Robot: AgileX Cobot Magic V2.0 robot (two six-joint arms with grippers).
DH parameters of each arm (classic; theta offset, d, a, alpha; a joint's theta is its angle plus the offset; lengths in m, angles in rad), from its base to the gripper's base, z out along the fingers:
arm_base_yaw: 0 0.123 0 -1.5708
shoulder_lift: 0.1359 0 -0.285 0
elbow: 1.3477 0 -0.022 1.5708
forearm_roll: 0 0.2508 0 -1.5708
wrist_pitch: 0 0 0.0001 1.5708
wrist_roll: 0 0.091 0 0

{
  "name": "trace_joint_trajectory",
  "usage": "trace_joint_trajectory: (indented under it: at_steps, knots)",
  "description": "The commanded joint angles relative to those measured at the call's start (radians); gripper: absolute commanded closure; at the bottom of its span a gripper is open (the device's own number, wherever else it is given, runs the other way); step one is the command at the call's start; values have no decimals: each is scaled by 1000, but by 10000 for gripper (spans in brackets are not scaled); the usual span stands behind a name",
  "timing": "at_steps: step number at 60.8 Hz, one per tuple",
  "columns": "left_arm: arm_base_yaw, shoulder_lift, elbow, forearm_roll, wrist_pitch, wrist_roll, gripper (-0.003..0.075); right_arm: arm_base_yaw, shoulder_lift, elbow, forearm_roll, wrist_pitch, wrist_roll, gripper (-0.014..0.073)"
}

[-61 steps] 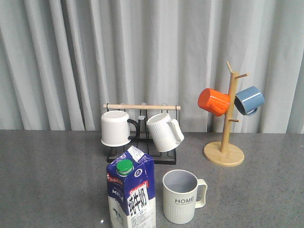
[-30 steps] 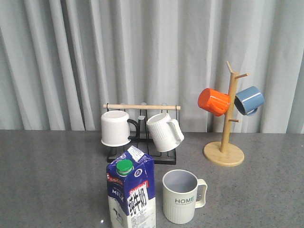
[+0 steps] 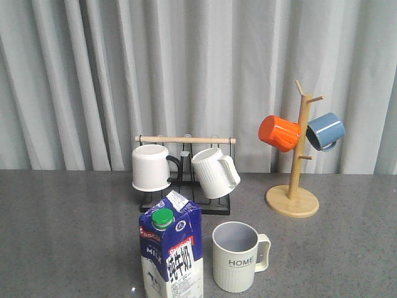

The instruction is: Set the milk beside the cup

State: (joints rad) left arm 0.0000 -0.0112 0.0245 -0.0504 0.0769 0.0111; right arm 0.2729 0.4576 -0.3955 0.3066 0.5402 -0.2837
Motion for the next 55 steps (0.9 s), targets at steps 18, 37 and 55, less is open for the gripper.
trace_joint_trajectory:
  at_steps: [18, 37, 55]
  knots:
    - [1, -12, 20, -1, -65, -2, 728, -2, 2, -25, 8, -70, -2, 599]
    - [1, -12, 20, -1, -64, -2, 728, -5, -5, -25, -7, -93, -6, 599]
    - [1, -12, 20, -1, -64, -2, 728, -192, -162, 144, -66, -368, 85, 599]
